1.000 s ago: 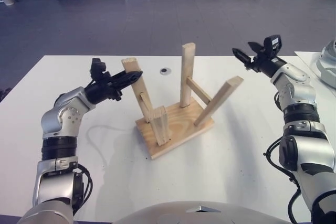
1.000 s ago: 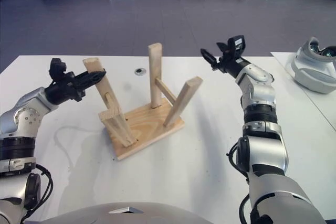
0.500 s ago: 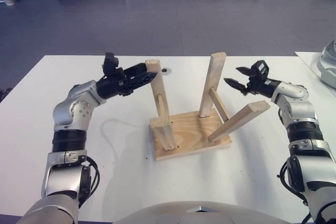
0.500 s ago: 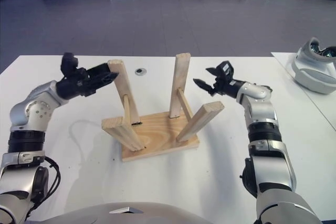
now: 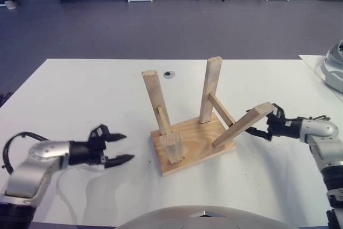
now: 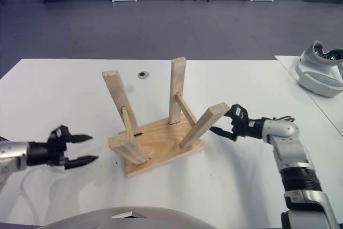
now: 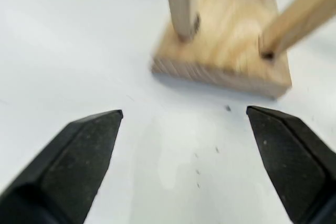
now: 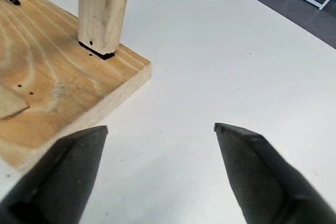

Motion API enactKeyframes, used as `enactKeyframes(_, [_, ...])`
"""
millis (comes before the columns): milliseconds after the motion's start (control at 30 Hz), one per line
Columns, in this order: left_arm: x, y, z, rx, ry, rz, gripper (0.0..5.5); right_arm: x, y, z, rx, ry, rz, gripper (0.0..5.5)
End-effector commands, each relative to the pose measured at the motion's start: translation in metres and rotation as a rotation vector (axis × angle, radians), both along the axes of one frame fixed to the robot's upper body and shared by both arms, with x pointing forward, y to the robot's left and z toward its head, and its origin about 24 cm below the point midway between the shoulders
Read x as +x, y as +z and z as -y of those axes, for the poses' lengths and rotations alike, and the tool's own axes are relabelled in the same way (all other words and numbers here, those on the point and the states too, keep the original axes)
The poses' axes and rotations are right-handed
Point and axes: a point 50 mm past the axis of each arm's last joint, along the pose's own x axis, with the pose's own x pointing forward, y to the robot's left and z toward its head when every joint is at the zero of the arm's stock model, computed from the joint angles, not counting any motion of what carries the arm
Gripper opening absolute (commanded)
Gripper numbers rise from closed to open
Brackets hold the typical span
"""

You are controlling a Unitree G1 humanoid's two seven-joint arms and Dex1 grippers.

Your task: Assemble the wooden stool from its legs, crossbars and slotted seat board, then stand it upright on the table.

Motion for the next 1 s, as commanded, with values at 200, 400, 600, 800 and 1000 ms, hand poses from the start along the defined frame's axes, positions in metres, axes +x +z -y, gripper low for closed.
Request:
enactKeyframes(200, [0.027, -0.010, 0.040, -0.114, 0.194, 0.187, 4.36, -0.021, -0.014, -0.022, 0.086, 0.060, -0.065, 3.82])
enactKeyframes(400, [0.014, -0.019, 0.005, -0.044, 0.335, 0.176, 4.36, -0.036, -0.024, -0.003, 0.011, -0.166, -0.009, 3.82])
enactKeyframes(600, [0.000, -0.033, 0.009, -0.032, 0.383, 0.137, 4.36, -0.059, -0.031, -0.009, 0.056, -0.249, -0.017, 3.82])
enactKeyframes(800, [-0.007, -0.032, 0.029, -0.087, 0.338, 0.099, 4.36, -0.061, -0.026, -0.029, 0.117, -0.218, -0.026, 3.82])
enactKeyframes(1000, [-0.002, -0.027, 0.054, -0.174, 0.310, 0.088, 4.36, -0.063, -0.017, -0.046, 0.226, -0.170, -0.049, 3.82])
